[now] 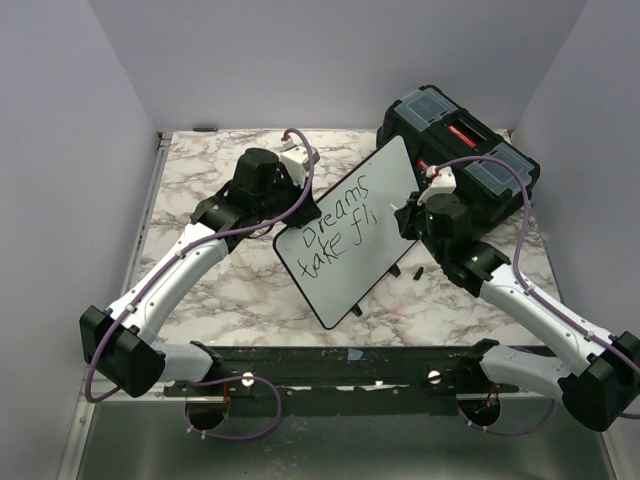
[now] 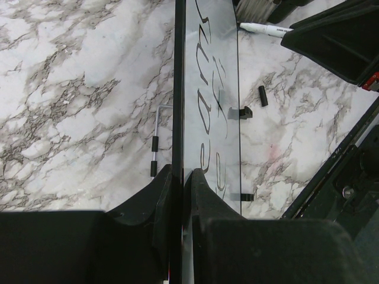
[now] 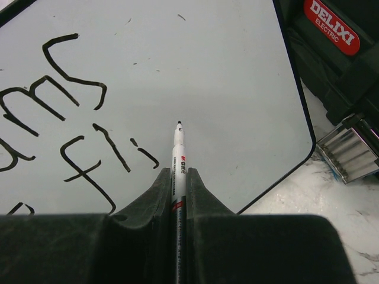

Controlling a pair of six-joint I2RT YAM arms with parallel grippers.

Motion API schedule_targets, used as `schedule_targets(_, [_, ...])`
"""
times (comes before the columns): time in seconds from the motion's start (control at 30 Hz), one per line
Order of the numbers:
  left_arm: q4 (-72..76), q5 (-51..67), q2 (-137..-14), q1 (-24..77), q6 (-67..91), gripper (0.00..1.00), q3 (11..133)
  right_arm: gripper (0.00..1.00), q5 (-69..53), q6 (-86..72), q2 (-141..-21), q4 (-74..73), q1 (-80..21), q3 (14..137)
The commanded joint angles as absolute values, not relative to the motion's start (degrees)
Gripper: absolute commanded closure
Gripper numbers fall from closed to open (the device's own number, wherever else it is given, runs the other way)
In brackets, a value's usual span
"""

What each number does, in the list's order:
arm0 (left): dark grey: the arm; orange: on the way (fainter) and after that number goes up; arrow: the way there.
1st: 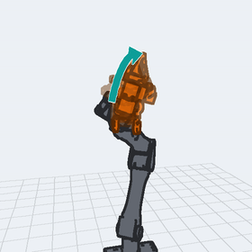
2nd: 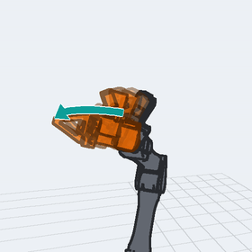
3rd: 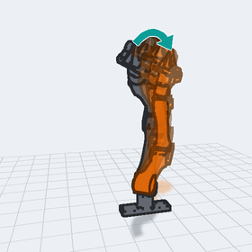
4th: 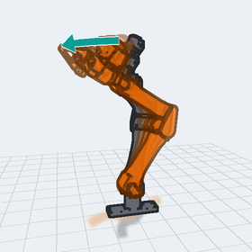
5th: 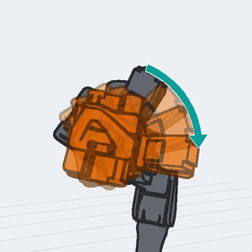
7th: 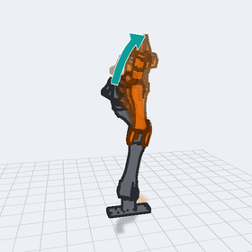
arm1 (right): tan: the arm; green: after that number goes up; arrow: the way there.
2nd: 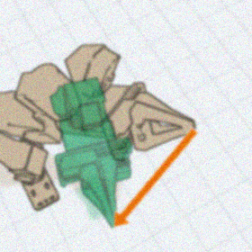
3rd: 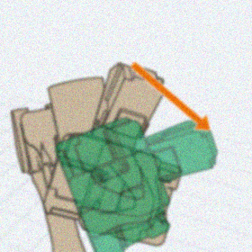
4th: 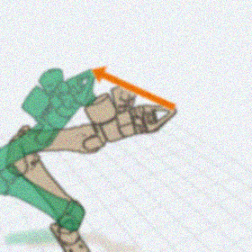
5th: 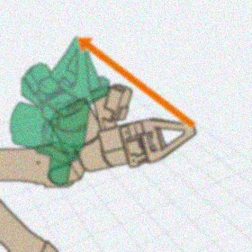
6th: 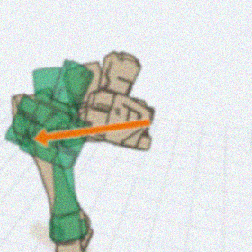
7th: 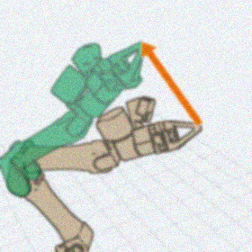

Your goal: Write a sentence on the whiteboard

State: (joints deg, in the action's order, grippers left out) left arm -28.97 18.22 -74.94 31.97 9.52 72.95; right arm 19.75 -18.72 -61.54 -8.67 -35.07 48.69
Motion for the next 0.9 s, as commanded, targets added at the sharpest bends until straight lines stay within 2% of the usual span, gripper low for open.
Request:
schedule_targets(0.0, [-39.64,15.64,-76.71,33.5,4.57,1.0,70.11,0.99,16.05,-19.9,-61.04,-7.32,-32.82,48.61])
schedule_targets(0.87, [-39.73,15.56,-76.64,33.62,4.58,1.0,70.05,0.99,13.09,-19.88,-67.04,-3.41,-31.15,52.2])
